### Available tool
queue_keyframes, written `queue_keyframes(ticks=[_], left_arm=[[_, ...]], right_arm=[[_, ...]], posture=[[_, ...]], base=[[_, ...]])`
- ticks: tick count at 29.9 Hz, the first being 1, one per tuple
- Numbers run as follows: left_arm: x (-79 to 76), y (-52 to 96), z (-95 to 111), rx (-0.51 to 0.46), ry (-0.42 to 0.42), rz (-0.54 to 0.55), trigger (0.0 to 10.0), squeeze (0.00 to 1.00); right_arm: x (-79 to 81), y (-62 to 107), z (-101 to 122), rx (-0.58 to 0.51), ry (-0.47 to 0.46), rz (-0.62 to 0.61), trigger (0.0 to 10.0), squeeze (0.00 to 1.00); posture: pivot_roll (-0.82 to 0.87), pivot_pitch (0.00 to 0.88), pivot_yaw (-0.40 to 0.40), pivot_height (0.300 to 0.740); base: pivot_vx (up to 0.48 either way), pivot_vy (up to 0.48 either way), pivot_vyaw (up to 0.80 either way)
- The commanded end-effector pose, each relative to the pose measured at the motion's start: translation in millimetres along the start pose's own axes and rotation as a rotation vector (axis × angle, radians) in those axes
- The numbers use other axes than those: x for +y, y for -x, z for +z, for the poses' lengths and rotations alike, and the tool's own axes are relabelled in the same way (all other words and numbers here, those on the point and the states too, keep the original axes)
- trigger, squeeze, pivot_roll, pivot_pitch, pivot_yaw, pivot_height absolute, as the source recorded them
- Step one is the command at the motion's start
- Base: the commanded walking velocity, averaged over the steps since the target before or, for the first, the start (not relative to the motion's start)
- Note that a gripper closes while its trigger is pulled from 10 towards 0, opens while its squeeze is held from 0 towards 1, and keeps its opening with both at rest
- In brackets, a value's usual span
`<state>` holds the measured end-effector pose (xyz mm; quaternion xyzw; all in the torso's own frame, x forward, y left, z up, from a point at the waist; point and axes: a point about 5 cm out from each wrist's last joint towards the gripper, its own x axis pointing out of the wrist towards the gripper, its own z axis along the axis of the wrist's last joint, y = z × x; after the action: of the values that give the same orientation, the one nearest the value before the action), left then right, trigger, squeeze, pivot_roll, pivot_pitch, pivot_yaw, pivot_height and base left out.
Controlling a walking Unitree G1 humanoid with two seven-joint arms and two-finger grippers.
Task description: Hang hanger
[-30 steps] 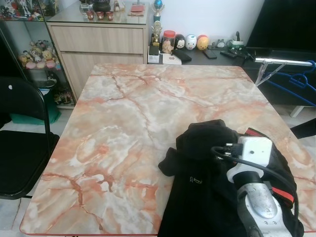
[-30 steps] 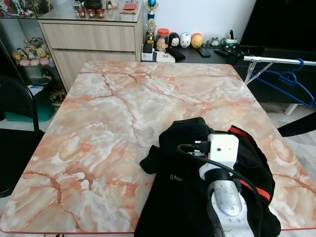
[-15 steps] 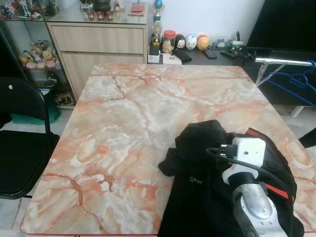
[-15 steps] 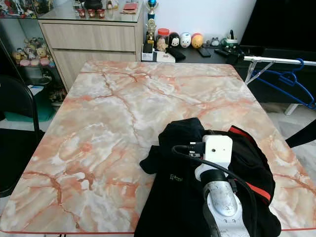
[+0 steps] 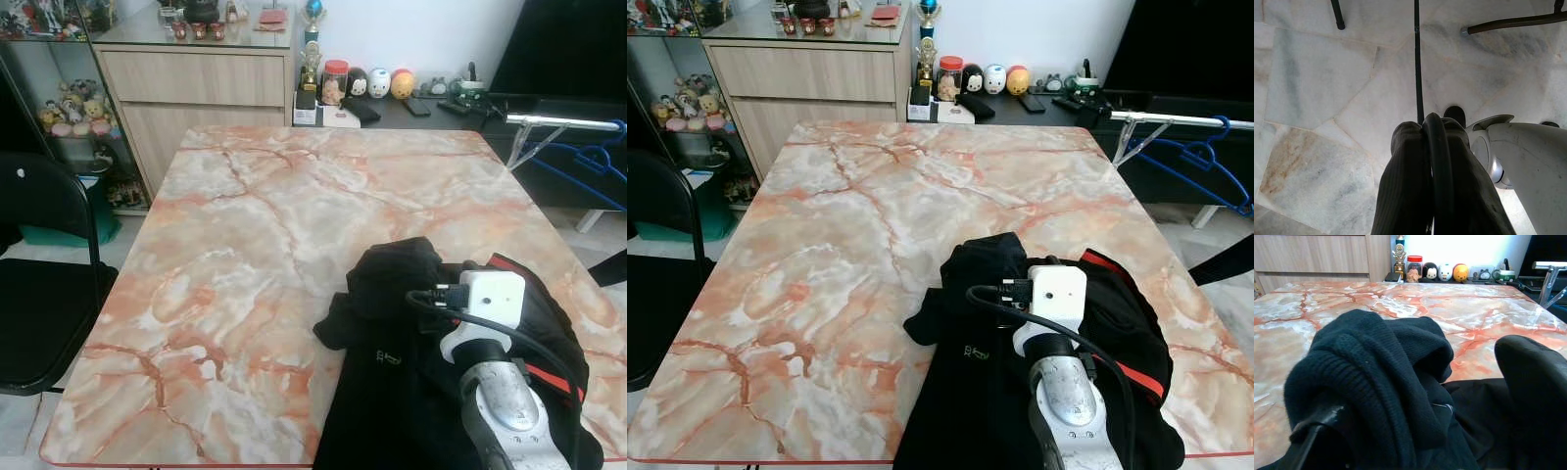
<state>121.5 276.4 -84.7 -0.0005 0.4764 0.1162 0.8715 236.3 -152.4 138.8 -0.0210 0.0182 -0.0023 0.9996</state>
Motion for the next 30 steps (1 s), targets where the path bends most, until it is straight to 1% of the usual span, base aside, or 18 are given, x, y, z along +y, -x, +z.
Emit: queue_keyframes(ticks=[1, 11, 13, 14, 21, 24, 30], left_arm=[[1.8, 0.2, -1.1, 0.016, 0.002, -0.002, 10.0, 0.00], [1.4, 0.3, -1.3, 0.017, 0.002, -0.009, 10.0, 0.00], [1.6, 0.3, -1.4, 0.017, 0.003, -0.009, 10.0, 0.00], [1.6, 0.4, -1.5, 0.017, 0.003, -0.011, 10.0, 0.00], [1.4, 0.4, -1.6, 0.017, 0.005, -0.015, 10.0, 0.00], [1.0, 0.3, -1.5, 0.017, 0.006, -0.019, 10.0, 0.00], [0.6, 0.2, -1.3, 0.017, 0.008, -0.024, 10.0, 0.00]], right_arm=[[0.2, -2.4, -0.9, 0.014, 0.010, -0.001, 10.0, 1.00], [1.2, -3.4, -2.4, 0.027, 0.016, 0.002, 10.0, 1.00], [1.1, -3.8, -2.3, 0.028, 0.036, 0.004, 10.0, 1.00], [0.6, -4.5, -2.8, 0.032, 0.047, 0.002, 10.0, 0.00], [1.1, -5.8, -3.0, 0.033, 0.042, -0.001, 10.0, 0.00], [1.3, -6.0, -6.0, 0.055, 0.057, -0.004, 10.0, 0.00], [0.2, -6.9, -6.7, 0.058, 0.059, -0.009, 10.0, 0.00]], posture=[[-0.02, 0.000, -0.040, 0.740], [-0.03, 0.000, -0.038, 0.740], [-0.03, 0.000, -0.036, 0.740], [-0.03, 0.000, -0.036, 0.740], [-0.03, 0.000, -0.037, 0.740], [-0.02, 0.000, -0.038, 0.740], [-0.02, 0.000, -0.038, 0.740]], base=[[0.000, 0.000, 0.00], [0.000, 0.000, 0.00], [-0.257, 0.000, 0.00], [-0.262, 0.000, 0.00], [-0.275, 0.000, 0.00], [-0.292, 0.000, 0.00], [-0.297, 0.000, 0.00]])
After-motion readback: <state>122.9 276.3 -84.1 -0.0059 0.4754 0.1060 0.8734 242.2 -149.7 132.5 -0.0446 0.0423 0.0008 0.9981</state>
